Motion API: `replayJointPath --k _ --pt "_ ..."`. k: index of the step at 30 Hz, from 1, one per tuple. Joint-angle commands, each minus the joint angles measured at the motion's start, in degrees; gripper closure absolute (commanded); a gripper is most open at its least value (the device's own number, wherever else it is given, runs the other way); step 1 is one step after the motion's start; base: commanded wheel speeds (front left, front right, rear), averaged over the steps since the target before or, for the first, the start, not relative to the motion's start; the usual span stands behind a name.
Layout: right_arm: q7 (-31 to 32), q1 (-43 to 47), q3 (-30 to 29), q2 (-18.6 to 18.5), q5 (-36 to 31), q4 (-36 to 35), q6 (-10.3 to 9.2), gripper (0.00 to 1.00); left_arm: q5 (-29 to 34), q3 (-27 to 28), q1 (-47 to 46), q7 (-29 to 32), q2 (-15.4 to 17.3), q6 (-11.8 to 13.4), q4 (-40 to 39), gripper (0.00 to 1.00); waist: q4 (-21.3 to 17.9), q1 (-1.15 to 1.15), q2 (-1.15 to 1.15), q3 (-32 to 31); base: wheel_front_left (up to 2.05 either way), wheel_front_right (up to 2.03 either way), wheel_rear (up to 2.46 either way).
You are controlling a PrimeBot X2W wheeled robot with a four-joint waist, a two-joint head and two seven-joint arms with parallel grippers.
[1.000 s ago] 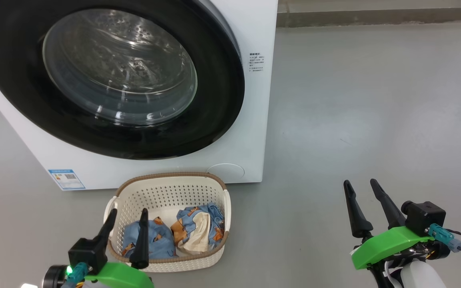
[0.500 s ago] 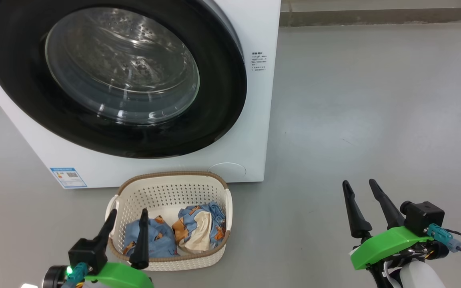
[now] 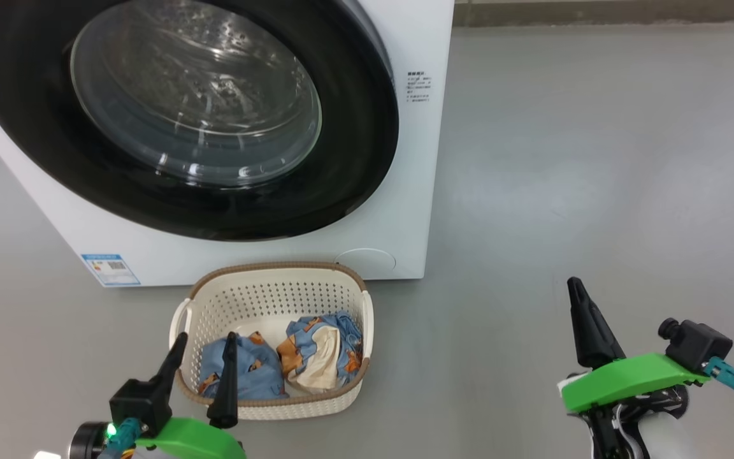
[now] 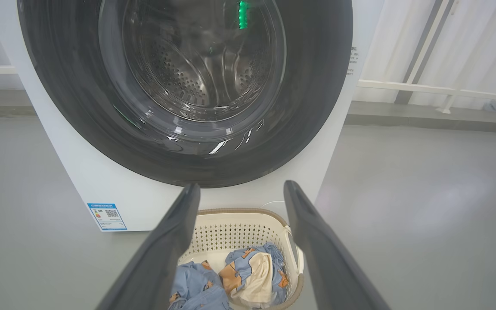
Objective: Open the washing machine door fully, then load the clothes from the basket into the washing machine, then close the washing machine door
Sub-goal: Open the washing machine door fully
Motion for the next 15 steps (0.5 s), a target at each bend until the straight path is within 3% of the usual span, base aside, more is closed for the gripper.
replayJointPath --k 1,7,11,15 --pt "-0.69 -3.07 1.97 0.12 6.09 -0.57 0.09 1.00 -0.62 1.71 -2.53 -0.59 0.76 0.12 -1.63 0.00 0.57 0.00 0.00 1.08 0.00 0.00 0.00" --pt "-0.52 -7.28 3.93 0.12 25.12 3.03 0.09 1.00 -1.11 1.47 -3.87 -0.59 0.76 -0.38 -2.85 0.00 1.95 0.00 0.00 4.11 0.00 0.00 0.00" --pt "1.80 -11.31 4.45 0.12 32.48 4.78 0.09 1.00 -0.94 1.19 -4.84 -0.59 0.76 -0.88 -3.54 0.00 3.12 0.00 0.00 6.52 0.00 0.00 0.00" --pt "4.48 -15.85 2.64 -0.15 34.84 5.52 0.09 1.00 -1.14 0.58 -6.10 -0.59 0.76 -1.33 -4.04 0.00 4.52 0.00 0.00 8.94 0.00 0.00 0.00"
